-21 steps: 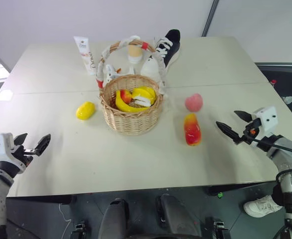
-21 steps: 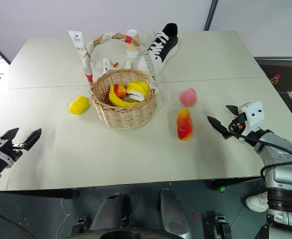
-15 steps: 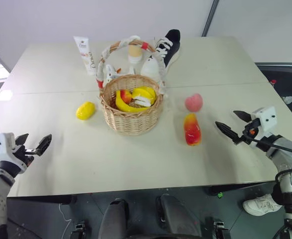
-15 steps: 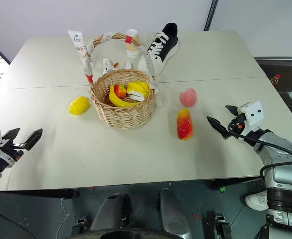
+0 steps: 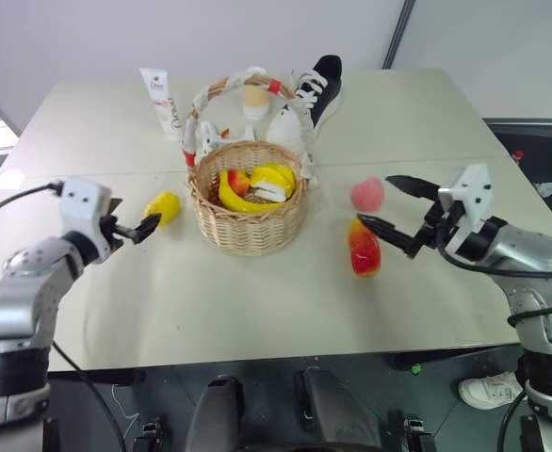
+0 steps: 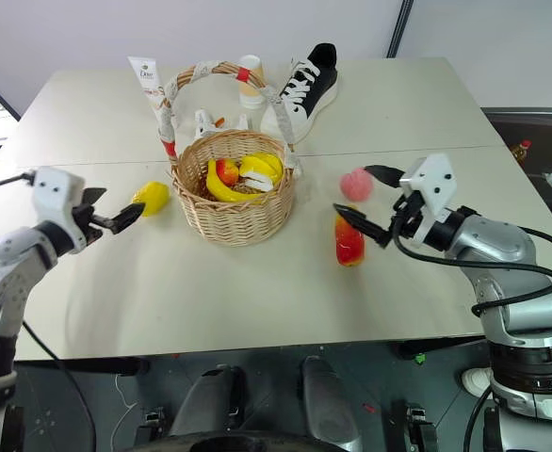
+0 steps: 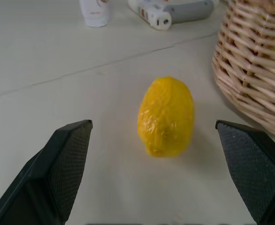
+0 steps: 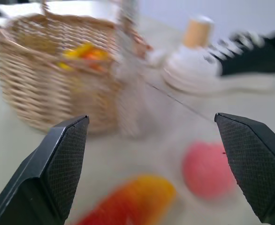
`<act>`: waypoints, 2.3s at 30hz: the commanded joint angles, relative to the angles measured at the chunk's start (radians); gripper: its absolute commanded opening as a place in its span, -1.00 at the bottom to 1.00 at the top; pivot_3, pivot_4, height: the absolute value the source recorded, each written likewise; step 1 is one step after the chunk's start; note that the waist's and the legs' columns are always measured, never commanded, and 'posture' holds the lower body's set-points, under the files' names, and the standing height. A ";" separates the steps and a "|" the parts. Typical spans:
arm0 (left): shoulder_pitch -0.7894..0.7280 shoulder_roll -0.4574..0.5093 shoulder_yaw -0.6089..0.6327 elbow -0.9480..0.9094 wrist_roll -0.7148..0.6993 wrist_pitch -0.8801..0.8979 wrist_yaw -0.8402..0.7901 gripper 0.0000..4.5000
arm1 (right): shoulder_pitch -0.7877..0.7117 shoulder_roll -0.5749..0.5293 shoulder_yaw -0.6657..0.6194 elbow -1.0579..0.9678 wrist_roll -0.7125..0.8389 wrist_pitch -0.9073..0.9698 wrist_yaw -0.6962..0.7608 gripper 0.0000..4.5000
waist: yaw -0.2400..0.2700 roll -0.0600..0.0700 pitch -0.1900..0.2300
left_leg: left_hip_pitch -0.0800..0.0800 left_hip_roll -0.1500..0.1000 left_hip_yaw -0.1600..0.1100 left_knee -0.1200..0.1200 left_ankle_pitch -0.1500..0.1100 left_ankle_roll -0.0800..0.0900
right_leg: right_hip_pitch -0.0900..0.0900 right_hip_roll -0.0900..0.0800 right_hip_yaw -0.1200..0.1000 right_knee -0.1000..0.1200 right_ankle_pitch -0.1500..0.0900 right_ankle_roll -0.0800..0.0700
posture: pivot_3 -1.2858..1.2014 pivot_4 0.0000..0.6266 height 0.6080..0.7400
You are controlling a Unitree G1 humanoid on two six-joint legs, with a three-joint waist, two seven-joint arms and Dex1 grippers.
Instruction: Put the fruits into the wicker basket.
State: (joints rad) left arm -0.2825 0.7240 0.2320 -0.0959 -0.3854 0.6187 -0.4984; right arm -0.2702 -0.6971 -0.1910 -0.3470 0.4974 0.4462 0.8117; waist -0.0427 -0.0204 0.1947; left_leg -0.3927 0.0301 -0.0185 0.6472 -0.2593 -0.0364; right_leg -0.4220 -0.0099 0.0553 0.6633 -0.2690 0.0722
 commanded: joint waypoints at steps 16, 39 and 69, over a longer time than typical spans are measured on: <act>-0.438 -0.030 -0.328 0.507 0.243 0.055 -0.109 1.00 | -0.084 0.038 0.166 -0.249 0.090 0.110 -0.031 1.00 | 0.002 -0.001 0.000 | -0.001 -0.001 -0.001 0.001 0.000 0.000 | -0.001 0.000 -0.001 0.001 0.000 0.000 | 0.03 -0.52 1.00; -0.194 0.062 -0.024 -0.319 -0.181 0.283 -0.238 -0.03 | -0.141 0.031 0.194 -0.126 0.031 0.031 0.031 1.00 | 0.017 -0.001 0.000 | -0.004 0.000 -0.001 0.003 0.000 0.000 | -0.002 -0.003 -0.001 0.001 0.000 0.000 | 0.03 -0.52 1.00; -0.350 -0.185 -0.284 -0.225 -0.069 0.115 -0.222 0.98 | -0.356 0.178 0.064 0.566 -0.183 0.157 -0.327 1.00 | 0.002 -0.001 0.000 | -0.002 -0.002 0.000 0.002 0.000 0.000 | -0.002 -0.001 0.001 0.002 0.000 0.000 | 0.03 -0.52 1.00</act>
State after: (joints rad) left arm -0.6326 0.5337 -0.0644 -0.2798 -0.4484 0.7502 -0.7209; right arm -0.5992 -0.5186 -0.1190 0.2072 0.3238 0.6260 0.4796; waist -0.0408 -0.0216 0.1951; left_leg -0.3951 0.0278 -0.0182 0.6489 -0.2589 -0.0366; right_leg -0.4245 -0.0109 0.0567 0.6653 -0.2689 0.0725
